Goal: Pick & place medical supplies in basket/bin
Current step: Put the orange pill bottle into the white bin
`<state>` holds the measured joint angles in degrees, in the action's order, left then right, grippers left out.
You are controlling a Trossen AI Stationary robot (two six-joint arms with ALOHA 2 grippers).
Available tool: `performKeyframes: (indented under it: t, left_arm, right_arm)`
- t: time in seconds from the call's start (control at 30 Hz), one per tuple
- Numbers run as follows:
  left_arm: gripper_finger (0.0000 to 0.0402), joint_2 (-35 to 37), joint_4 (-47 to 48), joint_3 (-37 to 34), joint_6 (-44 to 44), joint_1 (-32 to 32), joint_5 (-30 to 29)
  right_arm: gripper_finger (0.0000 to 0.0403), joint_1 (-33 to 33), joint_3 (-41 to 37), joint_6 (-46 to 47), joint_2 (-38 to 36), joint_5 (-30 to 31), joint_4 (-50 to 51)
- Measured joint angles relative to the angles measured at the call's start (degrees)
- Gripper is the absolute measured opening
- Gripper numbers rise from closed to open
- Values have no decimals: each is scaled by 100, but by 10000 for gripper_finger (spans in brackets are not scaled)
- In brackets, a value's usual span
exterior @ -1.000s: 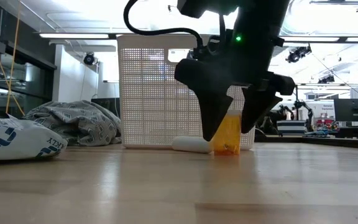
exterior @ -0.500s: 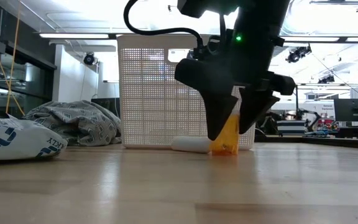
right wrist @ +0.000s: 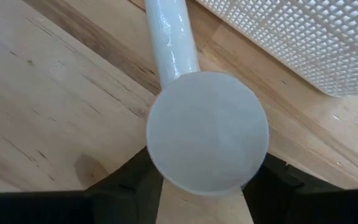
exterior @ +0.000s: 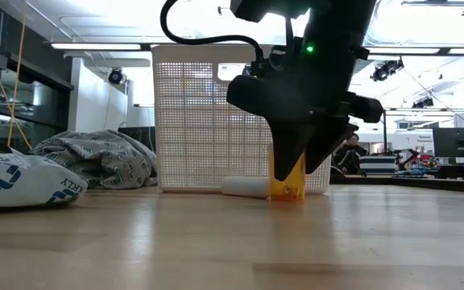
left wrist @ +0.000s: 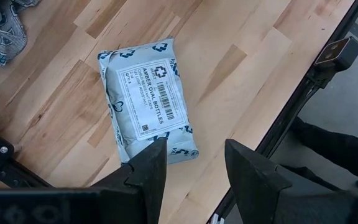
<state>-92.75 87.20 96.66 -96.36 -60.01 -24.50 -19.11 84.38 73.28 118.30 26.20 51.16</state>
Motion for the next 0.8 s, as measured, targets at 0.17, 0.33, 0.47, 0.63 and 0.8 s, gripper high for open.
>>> performKeyframes:
  t: [0.17,0.33,0.47,0.63,0.8]
  left_arm:
    - [195,0,1,0,0,0,1]
    - [195,0,1,1,0,1,1]
    - [195,0,2,0,0,0,1]
    - [195,0,10,0,0,2,1]
    - [195,0,31,1,0,2,-7]
  right_arm:
    - [162,0,0,-7,0,-5,2]
    - [172,-2,0,-10,0,-32,10]
    - [177,-2,0,-12,0,-105,49]
    - [167,-4,-4,-29,-117,-204,153]
    - [163,-16,-4,-29,-361,-140,292]
